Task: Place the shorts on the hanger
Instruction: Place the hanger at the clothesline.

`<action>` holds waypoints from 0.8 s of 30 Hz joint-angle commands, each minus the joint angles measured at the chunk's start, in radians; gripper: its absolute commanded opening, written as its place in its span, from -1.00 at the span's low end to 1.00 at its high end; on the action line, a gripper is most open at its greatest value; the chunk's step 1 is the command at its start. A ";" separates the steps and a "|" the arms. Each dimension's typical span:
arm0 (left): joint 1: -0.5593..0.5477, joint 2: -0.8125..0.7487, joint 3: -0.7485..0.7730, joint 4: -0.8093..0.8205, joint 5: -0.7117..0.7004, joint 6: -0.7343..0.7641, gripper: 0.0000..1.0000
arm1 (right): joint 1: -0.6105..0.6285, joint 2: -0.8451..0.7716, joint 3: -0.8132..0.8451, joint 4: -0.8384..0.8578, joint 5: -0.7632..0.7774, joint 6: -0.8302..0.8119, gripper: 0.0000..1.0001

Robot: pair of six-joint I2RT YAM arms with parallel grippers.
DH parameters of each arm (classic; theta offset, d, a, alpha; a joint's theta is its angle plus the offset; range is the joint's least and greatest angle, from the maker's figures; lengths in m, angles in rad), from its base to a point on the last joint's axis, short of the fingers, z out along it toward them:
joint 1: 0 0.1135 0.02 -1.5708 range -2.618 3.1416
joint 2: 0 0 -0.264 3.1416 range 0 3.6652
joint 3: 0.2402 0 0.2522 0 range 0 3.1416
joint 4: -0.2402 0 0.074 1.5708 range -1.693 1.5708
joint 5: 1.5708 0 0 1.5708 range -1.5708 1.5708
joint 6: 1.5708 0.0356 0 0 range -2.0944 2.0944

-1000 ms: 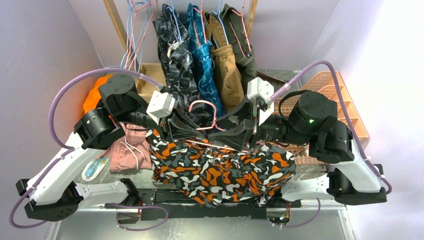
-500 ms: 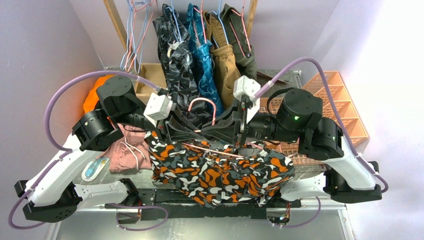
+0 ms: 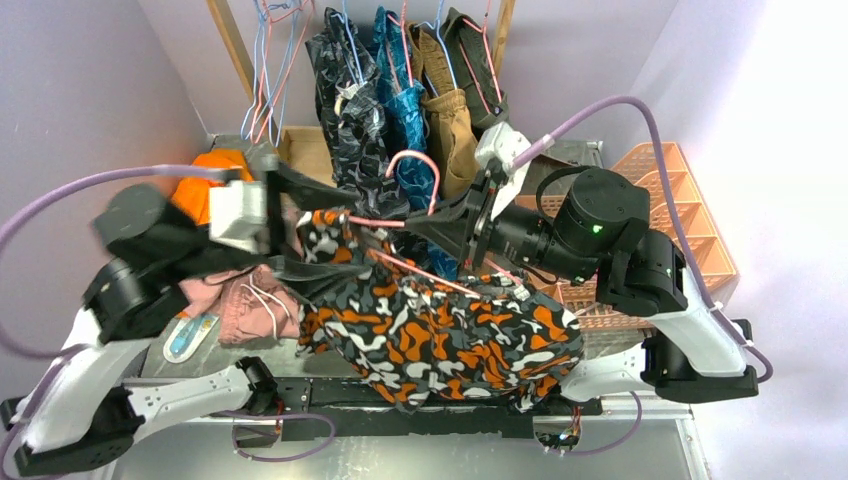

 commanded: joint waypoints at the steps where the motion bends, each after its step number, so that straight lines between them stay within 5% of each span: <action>1: 0.004 -0.197 -0.055 0.240 -0.427 -0.176 0.99 | 0.001 0.034 0.052 0.156 0.277 0.042 -1.00; 4: 0.004 -0.347 -0.173 0.377 -0.690 -0.287 0.99 | 0.000 0.107 0.114 0.180 0.321 0.057 -1.00; 9: 0.003 -0.415 -0.114 0.230 -0.934 -0.350 0.99 | 0.001 0.295 0.351 0.085 0.423 0.077 -1.00; 17: 0.004 -0.429 -0.126 0.147 -1.081 -0.388 0.99 | 0.001 0.391 0.445 0.149 0.745 0.008 -1.00; 24: 0.004 -0.354 -0.135 0.116 -1.131 -0.384 0.98 | 0.002 0.442 0.426 0.232 0.829 0.018 -1.00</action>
